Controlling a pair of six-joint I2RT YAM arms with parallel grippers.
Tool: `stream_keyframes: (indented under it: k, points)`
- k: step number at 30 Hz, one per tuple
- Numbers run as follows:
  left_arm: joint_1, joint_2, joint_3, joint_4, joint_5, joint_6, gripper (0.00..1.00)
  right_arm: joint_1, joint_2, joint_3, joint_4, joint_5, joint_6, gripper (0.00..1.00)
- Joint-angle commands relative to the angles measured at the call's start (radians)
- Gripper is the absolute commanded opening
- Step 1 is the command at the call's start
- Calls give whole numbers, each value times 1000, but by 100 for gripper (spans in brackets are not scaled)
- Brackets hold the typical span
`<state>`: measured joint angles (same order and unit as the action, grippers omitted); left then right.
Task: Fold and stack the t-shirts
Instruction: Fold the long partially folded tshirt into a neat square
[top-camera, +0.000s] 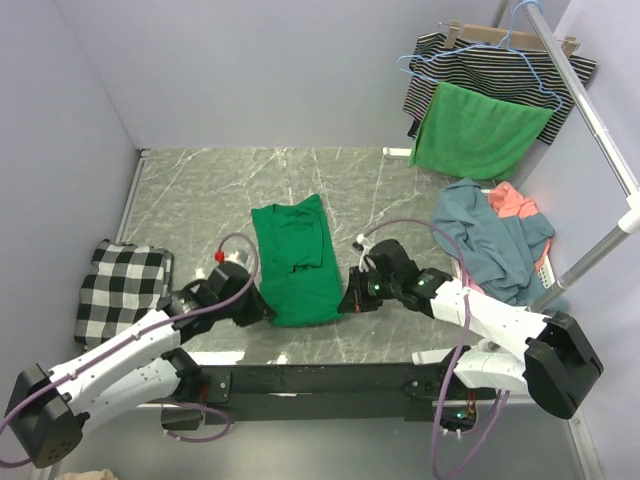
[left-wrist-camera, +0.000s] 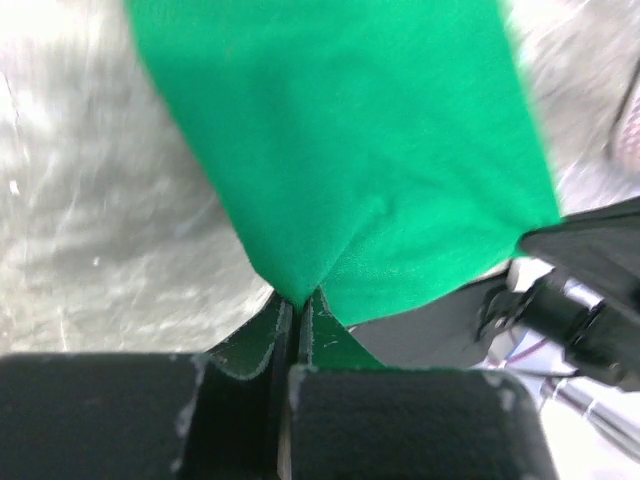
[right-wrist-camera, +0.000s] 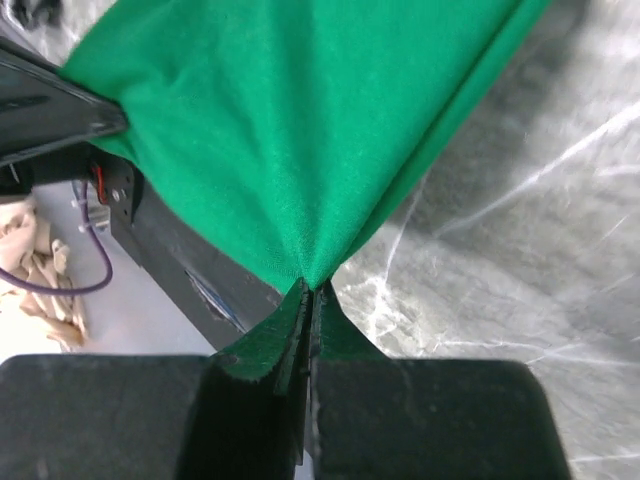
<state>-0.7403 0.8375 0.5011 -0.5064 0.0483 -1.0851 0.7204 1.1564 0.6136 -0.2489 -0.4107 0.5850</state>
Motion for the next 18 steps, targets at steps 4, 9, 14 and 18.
stream_keyframes:
  k: [4,9,14,18]
  points:
    - [-1,138,238,-99,-192,82,1,-16,34,218,-98,104,-100,0]
    - [7,265,361,-104,-283,138,4,-75,138,359,-105,96,-157,1]
    - [125,371,436,-26,-271,218,3,-151,308,521,-119,29,-214,1]
    - [251,485,508,48,-219,315,3,-194,484,673,-154,-13,-252,1]
